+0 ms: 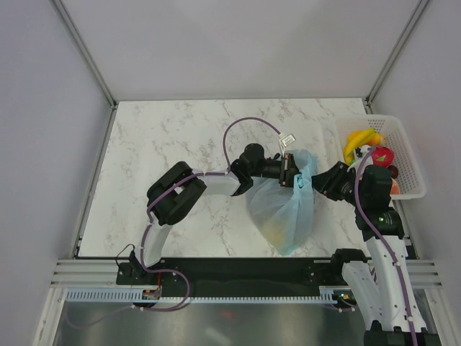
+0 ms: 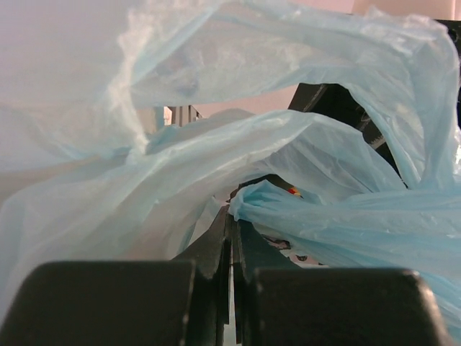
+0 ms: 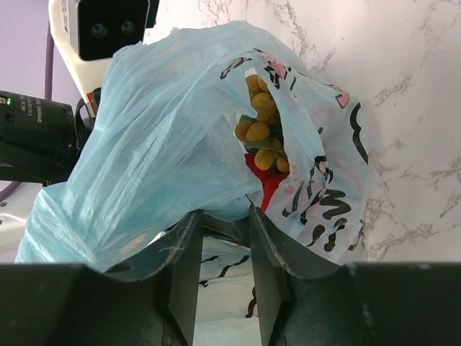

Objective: Place the fake fruits into the plastic bag and tie a complex knot
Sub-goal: Tie the plastic bag at the center of the board.

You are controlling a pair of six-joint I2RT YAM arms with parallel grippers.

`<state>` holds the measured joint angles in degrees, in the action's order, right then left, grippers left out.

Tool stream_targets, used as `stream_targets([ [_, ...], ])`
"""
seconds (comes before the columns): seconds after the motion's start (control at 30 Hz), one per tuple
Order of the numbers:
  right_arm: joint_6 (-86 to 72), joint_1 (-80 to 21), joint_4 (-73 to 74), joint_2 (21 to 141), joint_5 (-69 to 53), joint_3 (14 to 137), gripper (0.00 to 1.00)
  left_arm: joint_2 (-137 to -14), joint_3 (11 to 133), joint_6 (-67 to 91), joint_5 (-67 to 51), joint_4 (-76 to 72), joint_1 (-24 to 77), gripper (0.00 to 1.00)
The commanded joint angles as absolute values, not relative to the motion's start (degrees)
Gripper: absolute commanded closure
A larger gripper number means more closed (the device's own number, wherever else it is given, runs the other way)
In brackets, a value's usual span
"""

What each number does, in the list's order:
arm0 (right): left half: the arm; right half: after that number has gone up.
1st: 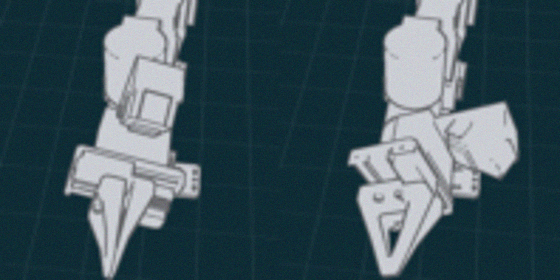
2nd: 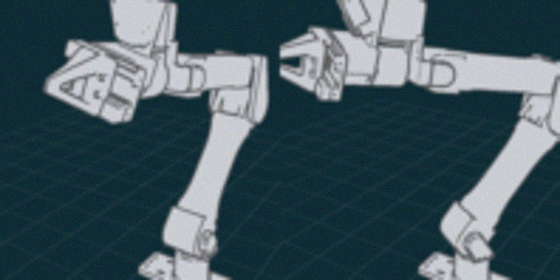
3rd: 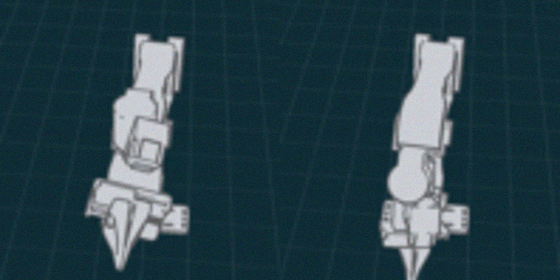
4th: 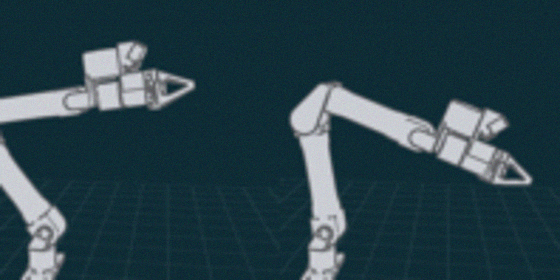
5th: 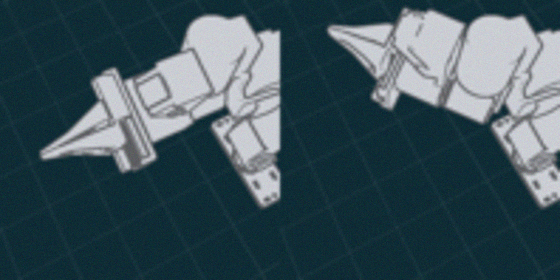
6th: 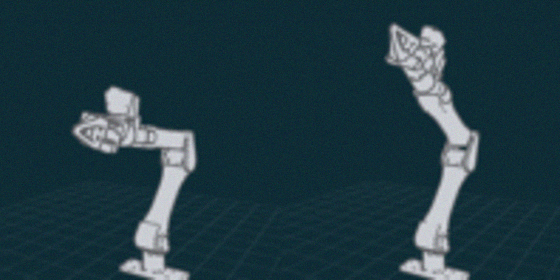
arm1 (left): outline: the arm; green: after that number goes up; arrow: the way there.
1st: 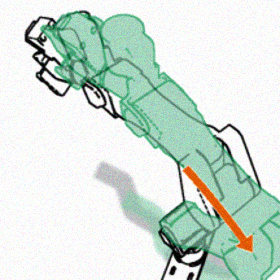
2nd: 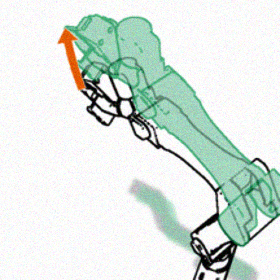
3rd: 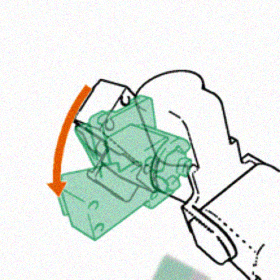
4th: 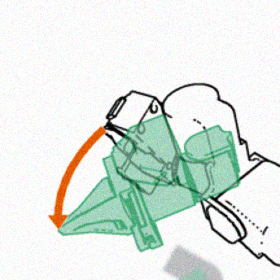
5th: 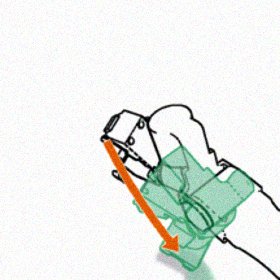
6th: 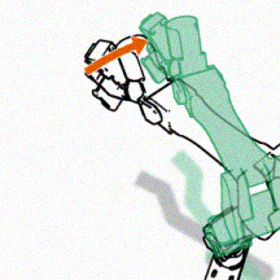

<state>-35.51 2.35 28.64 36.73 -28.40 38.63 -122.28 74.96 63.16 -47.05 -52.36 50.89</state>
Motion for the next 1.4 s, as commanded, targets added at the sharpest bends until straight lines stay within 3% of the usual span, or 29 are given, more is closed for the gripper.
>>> stream_targets([
  [0.0,-34.1,2.3,26.1,37.1,-28.2,39.1,0.61,-122.2,77.6,63.2,-49.8,-54.6,51.6,0.98],
  [0.17,-34.4,2.3,25.3,37.1,-28.7,38.7,0.66,-122.3,78.4,63.2,-50.9,-54.6,51.9,0.98],
  [0.47,-34.0,2.3,25.3,36.7,-28.6,39.1,0.99,-122.2,78.3,63.3,-51.2,-54.8,52.1,0.98],
  [0.67,-33.8,2.2,25.8,36.6,-27.3,39.6,1.00,-122.1,78.0,63.2,-51.1,-54.6,52.0,0.94],
  [1.1,-31.8,2.3,28.2,37.2,-23.4,41.6,1.00,-119.4,74.1,62.1,-50.3,-53.2,50.7,0.72],
  [1.37,-31.8,2.3,28.2,37.5,-23.3,42.3,1.00,-116.7,70.5,62.0,-49.9,-53.7,49.2,0.66],
])
